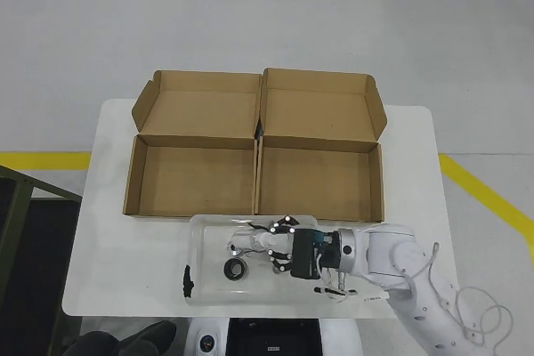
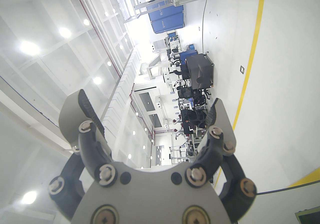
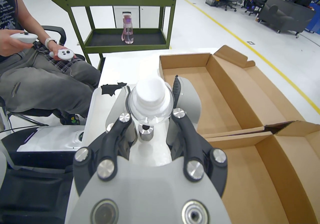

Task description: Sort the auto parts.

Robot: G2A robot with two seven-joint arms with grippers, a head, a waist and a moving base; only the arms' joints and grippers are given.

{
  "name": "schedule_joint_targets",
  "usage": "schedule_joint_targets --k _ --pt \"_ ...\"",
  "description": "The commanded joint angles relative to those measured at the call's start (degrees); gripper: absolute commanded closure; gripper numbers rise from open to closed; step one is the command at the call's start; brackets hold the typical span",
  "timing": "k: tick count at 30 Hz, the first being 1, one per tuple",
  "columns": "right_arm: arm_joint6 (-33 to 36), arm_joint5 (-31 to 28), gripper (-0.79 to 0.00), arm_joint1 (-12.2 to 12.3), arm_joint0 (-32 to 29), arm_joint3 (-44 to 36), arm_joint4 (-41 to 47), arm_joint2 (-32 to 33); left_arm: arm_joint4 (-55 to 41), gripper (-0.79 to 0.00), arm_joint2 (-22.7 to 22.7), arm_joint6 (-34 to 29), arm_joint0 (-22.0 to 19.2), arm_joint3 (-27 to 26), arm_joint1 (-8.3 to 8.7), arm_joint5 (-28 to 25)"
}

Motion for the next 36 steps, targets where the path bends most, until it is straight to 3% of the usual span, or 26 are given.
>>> schedule_joint_targets --k 1,15,29,36 --pt "-2.4 -0.5 0.0 0.0 0.2 0.3 -0.5 0.2 0.0 -0.785 0.0 0.0 0.0 0.0 0.0 0.0" --pt "-12.6 1.4 0.0 0.2 0.2 2.8 1.9 3.3 0.0 -0.785 0.0 0.0 0.0 0.0 0.0 0.0" --pt "-14.1 4.4 0.0 0.4 0.2 5.8 5.7 6.2 0.0 -0.785 0.0 0.0 0.0 0.0 0.0 0.0" --pt "-11.0 5.5 0.0 0.3 1.7 8.6 8.4 6.0 0.0 -0.785 0.0 0.0 0.0 0.0 0.0 0.0"
